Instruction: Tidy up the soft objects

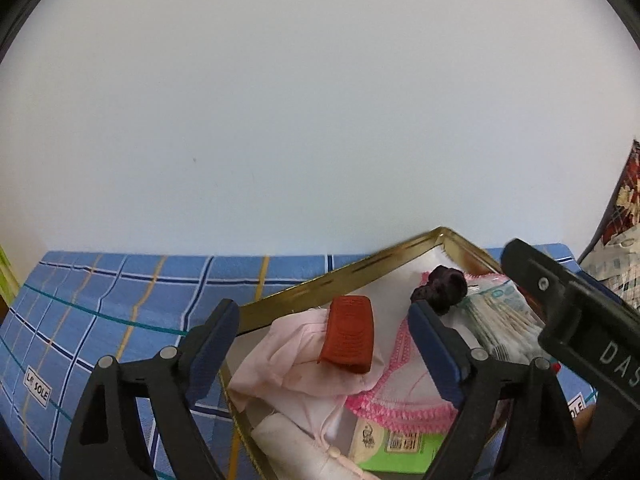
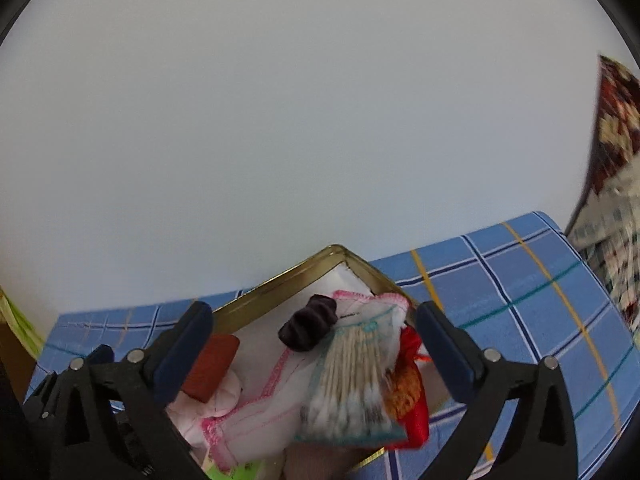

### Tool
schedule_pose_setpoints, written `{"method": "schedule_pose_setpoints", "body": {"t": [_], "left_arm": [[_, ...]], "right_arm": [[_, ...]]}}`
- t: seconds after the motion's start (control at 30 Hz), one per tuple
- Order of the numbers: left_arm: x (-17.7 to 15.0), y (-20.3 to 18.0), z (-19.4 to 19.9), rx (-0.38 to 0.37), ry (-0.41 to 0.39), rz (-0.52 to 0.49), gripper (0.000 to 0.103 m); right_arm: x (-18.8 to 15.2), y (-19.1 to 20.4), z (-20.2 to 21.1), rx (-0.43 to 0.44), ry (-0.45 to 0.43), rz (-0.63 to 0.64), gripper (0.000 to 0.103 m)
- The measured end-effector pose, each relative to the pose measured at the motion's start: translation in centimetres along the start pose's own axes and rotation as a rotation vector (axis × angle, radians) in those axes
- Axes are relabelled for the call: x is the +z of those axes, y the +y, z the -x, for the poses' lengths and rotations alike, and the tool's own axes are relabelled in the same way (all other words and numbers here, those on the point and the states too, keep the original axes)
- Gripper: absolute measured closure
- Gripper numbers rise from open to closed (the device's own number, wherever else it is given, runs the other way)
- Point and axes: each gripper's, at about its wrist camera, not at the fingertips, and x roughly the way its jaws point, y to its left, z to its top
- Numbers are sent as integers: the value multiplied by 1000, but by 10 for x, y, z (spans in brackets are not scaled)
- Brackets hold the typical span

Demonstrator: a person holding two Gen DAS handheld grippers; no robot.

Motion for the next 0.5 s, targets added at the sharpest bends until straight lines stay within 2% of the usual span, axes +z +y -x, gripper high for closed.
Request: {"method": "schedule_pose_setpoints", "body": {"t": [0.17, 0.3, 0.37, 0.5], "left_arm": [[-21, 8, 13, 12, -103, -9, 15], [-34, 11, 23, 30, -166, -14, 15], [-40, 14, 28, 36, -195, -21, 15], [-51, 17, 38, 44, -243, -19, 14]], "right_arm": [[-27, -12, 33, -38, -190, -38, 0], [-44, -14, 58, -83, -307, -7, 0], [-52, -10, 59, -90, -344, 10, 0], [-60, -4, 61, -74, -355, 35, 0]]}}
